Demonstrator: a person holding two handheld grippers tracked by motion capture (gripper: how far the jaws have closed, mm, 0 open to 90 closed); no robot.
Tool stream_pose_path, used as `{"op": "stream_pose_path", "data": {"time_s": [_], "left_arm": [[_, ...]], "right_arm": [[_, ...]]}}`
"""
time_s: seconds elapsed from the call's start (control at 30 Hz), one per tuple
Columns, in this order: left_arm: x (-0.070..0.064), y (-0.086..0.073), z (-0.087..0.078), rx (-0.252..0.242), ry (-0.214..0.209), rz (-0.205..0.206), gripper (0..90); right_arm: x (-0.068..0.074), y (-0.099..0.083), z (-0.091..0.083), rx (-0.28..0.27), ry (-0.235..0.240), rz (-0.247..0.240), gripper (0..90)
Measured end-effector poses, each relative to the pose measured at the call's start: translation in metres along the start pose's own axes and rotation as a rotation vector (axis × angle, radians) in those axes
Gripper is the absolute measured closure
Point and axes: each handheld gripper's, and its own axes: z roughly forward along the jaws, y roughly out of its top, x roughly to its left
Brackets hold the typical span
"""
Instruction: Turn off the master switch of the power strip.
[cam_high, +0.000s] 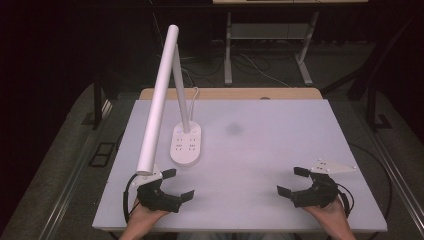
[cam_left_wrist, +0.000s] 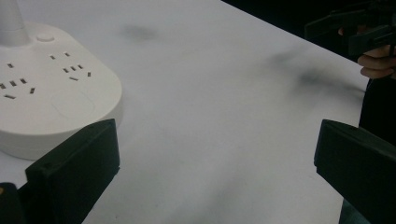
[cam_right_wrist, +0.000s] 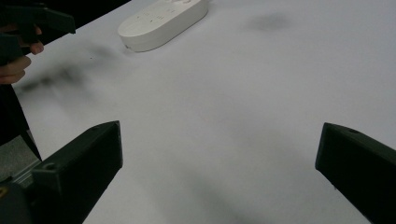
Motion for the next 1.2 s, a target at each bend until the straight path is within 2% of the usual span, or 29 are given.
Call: {"op": "stream_pose_path", "data": {"time_s": [0.6, 0.7, 1.2], "left_arm": [[0.001, -0.0012, -0.0011, 0.015, -0.01, -0.004, 0.0], [0.0, -0.0007, -0.0012, 0.024, -0.027, -0.004, 0.0], [0.0013, 0.0057, -0.0036, 0.049, -0.02, 0.003, 0.0]], "right_arm": [[-0.0007, -0.0003, 0.0006, 0.017, 0.012, -0.007, 0.0], [-0.0011, -0.0005, -0.0001, 0.023, 0.015, 0.001, 0.0], [-0.0013, -0.0014, -0.0007, 0.036, 0.016, 0.0, 0.0]]}}
